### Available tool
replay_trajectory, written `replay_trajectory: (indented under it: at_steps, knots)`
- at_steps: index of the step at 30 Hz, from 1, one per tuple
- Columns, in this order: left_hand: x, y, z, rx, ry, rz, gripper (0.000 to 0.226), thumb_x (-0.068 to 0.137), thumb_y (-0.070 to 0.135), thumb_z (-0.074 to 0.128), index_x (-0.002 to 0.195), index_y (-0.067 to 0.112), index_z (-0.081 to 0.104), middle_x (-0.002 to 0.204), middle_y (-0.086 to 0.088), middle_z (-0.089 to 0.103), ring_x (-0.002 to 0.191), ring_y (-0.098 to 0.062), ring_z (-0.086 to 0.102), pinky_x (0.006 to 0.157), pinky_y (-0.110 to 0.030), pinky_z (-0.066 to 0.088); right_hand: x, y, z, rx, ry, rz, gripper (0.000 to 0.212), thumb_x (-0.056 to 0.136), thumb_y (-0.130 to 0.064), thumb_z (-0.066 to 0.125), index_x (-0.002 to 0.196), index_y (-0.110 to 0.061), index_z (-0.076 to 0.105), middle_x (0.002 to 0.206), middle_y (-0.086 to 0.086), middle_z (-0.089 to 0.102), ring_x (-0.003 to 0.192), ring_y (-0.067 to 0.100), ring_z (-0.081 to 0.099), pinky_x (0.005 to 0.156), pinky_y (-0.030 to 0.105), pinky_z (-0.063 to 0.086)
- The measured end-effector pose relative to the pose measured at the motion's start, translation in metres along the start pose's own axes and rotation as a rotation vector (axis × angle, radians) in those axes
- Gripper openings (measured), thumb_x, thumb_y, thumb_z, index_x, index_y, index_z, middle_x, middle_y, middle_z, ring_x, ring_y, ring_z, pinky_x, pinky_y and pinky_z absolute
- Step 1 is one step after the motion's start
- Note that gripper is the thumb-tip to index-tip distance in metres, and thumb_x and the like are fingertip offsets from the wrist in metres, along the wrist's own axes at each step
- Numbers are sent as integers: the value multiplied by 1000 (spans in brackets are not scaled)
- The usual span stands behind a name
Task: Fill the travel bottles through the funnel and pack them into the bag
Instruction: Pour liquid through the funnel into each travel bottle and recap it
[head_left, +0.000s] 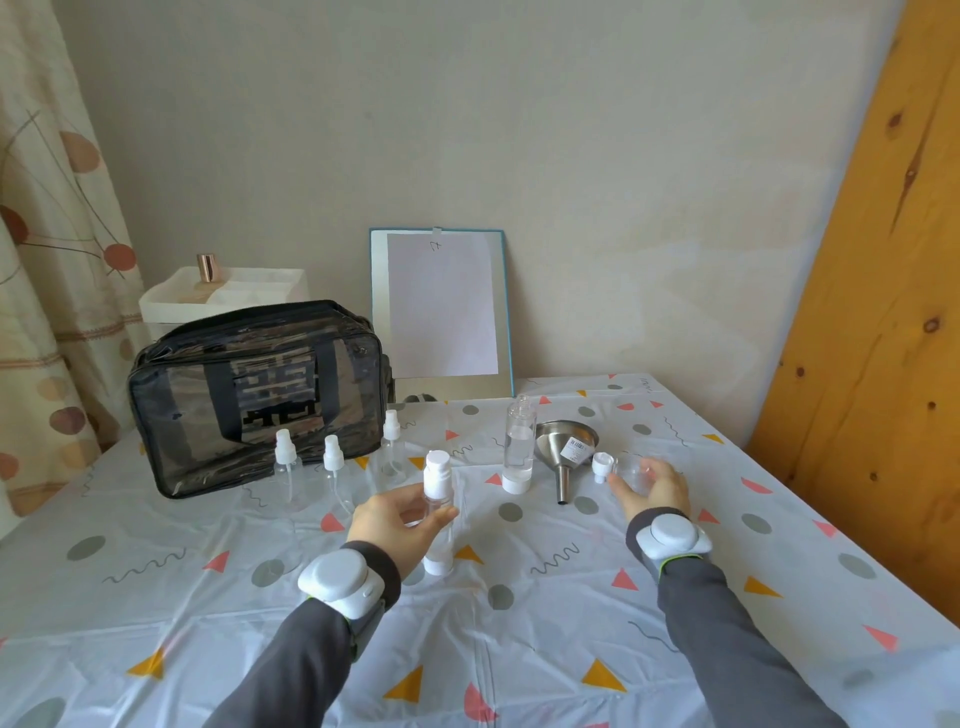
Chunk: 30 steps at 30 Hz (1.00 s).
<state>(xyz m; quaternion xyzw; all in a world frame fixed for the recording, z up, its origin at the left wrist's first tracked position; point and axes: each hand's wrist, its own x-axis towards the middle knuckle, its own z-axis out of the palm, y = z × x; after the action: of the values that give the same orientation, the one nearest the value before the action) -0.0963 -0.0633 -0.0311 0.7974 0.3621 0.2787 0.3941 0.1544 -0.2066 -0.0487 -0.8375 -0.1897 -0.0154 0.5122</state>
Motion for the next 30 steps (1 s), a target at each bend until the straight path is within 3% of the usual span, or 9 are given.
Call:
replay_trajectory:
  at_steps: [1,4,9,12,15,18,20,30]
  knots:
    - [0,0,0,2,0,1,25,79,35,70,103,28,68,91,13,65,91,-6,60,89,-23,46,-4,-9,0,65,23,-38,33,75,-17,74,101,-6,58,95,8,53,103,35,51,86,36,40]
    - [0,-1,0,-2,0,3,26,79,35,70,104,29,67,90,13,65,91,-6,60,88,-22,45,-19,-37,2,294,37,-121,43,73,-12,76,111,-9,57,113,8,49,101,26,56,91,36,45]
    - [0,-2,1,-6,-1,-14,29,79,36,70,106,29,67,92,13,65,91,-6,59,89,-23,44,-41,-72,11,507,-46,-262,38,74,-9,75,105,-18,56,112,4,52,83,-1,59,76,14,44]
    - [0,-2,1,-12,0,-10,29,78,36,70,107,29,67,89,14,64,91,-5,60,87,-20,43,-40,-68,14,383,42,-262,39,73,-16,76,108,-14,58,110,5,56,87,9,59,72,7,39]
    - [1,-2,1,-3,0,-10,31,79,36,70,108,29,66,90,14,64,90,-4,59,85,-19,43,-33,-49,12,220,121,-151,45,73,-23,77,111,-9,59,111,7,58,103,22,55,79,15,32]
    - [2,-3,1,2,2,-9,32,78,37,70,109,29,66,94,12,66,89,-3,58,86,-20,43,-26,-26,12,69,74,-126,40,73,-18,76,107,-5,61,104,12,60,103,32,55,82,28,38]
    - [2,-4,1,0,1,-9,32,78,37,70,109,29,66,94,11,66,89,-4,58,86,-20,43,-20,-13,11,-21,23,-62,38,75,-17,74,108,-4,60,108,15,60,103,34,56,84,34,42]
    - [2,-5,1,2,-4,2,23,78,37,70,100,33,67,88,15,65,88,-3,59,84,-19,43,-8,14,9,-82,-85,72,45,80,-12,68,120,-1,50,113,19,58,101,33,57,84,32,41]
